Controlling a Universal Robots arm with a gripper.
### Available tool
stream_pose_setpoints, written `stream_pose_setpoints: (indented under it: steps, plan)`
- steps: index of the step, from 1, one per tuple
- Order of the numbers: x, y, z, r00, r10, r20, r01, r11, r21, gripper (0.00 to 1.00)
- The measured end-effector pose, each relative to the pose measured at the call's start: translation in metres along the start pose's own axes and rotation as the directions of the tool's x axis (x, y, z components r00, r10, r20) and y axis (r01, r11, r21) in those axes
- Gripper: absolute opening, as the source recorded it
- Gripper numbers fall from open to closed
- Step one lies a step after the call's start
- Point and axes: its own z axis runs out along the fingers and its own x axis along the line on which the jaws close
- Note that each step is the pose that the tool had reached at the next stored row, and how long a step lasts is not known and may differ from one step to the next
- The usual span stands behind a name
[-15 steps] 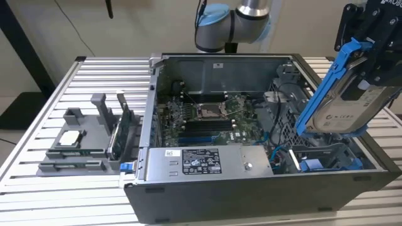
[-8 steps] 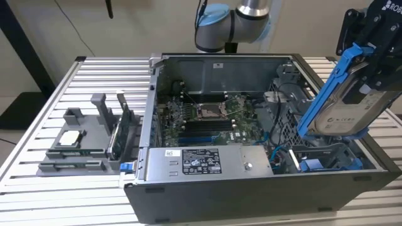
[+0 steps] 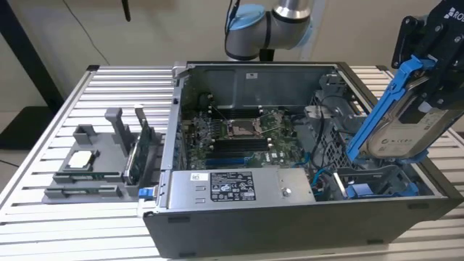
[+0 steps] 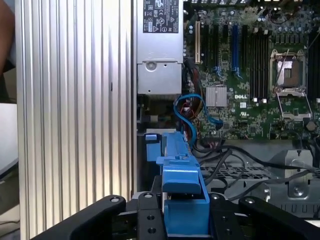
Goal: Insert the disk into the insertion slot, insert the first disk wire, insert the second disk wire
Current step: 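Insert the disk into the insertion slot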
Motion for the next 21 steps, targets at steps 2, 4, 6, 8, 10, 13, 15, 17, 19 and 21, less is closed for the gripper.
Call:
stream_pose_setpoints:
  steps: [2, 4, 6, 8, 10, 13, 15, 17, 19, 21]
  plan:
    - [0.0000, -0.0019, 0.0017, 1.0000, 0.000, -0.0002, 0.000, 1.0000, 0.0000, 0.33]
    - [0.0000, -0.0025, 0.0023, 1.0000, 0.000, -0.0003, 0.000, 1.0000, 0.0000, 0.33]
    - [0.0000, -0.0026, 0.0024, 1.0000, 0.000, -0.0001, 0.000, 1.0000, 0.0000, 0.33]
    - [0.0000, -0.0027, 0.0026, 1.0000, 0.000, -0.0002, 0.000, 1.0000, 0.0000, 0.33]
    - [0.0000, -0.0027, 0.0031, 1.0000, 0.000, 0.0000, 0.000, 1.0000, 0.0000, 0.33]
    - [0.0000, -0.0028, 0.0043, 1.0000, 0.000, -0.0001, 0.000, 1.0000, 0.0000, 0.33]
    - [0.0000, -0.0028, 0.0053, 1.0000, 0.000, -0.0001, 0.000, 1.0000, 0.0000, 0.33]
    - [0.0000, -0.0028, 0.0063, 1.0000, 0.000, 0.0000, 0.000, 1.0000, 0.0000, 0.33]
    - [0.0000, -0.0029, 0.0067, 1.0000, 0.000, -0.0001, 0.000, 1.0000, 0.0000, 0.33]
    - [0.0000, -0.0029, 0.0067, 1.0000, 0.000, -0.0003, 0.000, 1.0000, 0.0000, 0.33]
